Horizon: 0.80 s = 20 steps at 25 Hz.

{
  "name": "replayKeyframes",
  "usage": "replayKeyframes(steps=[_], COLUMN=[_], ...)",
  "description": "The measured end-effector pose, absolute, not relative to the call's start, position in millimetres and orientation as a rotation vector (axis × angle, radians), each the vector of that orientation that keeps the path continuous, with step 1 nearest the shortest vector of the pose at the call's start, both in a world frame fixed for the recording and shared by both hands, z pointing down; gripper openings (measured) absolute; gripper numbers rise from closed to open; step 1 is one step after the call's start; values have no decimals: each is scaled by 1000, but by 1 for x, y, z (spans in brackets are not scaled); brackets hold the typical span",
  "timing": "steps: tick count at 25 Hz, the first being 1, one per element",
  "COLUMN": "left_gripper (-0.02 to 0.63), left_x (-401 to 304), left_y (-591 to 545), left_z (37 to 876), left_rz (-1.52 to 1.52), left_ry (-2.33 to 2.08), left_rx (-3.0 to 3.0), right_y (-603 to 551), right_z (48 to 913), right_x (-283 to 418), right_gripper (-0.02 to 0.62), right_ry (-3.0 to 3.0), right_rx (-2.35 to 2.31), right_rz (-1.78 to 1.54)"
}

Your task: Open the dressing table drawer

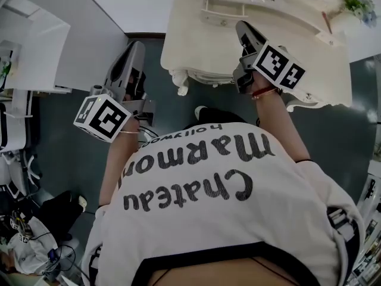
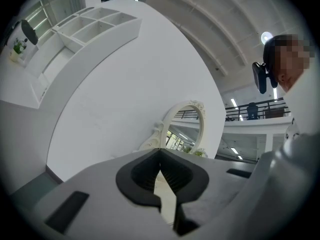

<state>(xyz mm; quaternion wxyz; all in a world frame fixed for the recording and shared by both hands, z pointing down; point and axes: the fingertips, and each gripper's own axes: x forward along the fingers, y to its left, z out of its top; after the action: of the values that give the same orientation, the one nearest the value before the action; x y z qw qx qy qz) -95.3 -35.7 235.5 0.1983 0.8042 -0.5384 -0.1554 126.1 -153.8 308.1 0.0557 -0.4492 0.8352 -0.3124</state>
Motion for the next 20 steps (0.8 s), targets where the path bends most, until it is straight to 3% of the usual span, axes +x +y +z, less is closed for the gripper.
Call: replayKeyframes(steps=[7,20], left_gripper=[23,23], left_x=[-81,-57], left_y=[-4,59], left_z=[242,267], left_rz=[-346,-296], left_ry=[-1506,-1486], left_rx=[2297,2314], right_y=[-84,-6], right_z=[264,294], right_x=[109,113], right_gripper=[48,48], right_ry=[2731,2807], right_rx=[-1359,-1397], right_rz=[-517,-520])
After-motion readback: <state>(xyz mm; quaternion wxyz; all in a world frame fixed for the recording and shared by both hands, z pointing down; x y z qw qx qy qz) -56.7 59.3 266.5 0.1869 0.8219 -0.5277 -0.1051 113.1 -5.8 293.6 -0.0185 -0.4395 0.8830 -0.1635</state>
